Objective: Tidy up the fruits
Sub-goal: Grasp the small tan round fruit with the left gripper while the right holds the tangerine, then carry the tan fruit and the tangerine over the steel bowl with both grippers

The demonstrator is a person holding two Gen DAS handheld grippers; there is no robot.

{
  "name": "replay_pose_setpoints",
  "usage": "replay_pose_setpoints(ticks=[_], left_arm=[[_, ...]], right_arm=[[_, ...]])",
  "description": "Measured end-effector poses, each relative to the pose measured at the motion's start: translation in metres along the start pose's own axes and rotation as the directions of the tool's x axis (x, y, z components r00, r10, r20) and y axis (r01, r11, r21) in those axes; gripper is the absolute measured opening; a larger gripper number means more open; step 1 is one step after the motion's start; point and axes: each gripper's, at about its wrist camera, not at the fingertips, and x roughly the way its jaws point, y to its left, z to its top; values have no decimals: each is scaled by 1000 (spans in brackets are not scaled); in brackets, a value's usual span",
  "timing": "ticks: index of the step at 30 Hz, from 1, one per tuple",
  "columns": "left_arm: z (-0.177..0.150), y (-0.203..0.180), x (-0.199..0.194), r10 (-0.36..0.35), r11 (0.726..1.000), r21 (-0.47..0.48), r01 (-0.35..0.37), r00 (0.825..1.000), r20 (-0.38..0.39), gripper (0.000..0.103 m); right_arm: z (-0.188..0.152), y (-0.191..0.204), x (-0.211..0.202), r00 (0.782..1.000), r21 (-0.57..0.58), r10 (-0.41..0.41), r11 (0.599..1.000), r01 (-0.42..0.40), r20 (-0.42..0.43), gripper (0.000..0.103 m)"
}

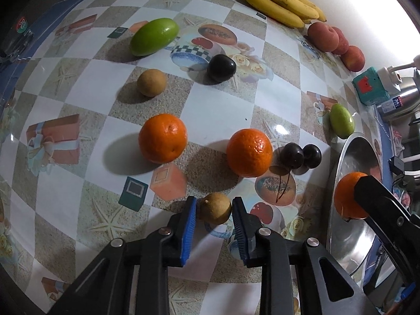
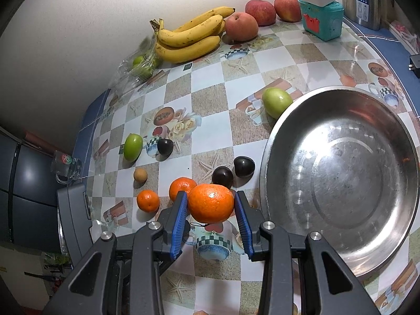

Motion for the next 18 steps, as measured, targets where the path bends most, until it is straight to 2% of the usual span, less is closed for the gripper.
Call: replay_pose_setpoints(ticks=[5, 18], left_arm=[[1, -1, 1, 7, 1000, 10, -7, 1000, 0, 26], [5, 0, -4, 11, 1000, 13, -11, 1000, 25, 26]], right_arm=[[0, 0, 1, 1000, 1, -6, 1000, 6, -4, 38], [-1, -4, 10, 999, 17, 6, 1000, -6, -41, 38]])
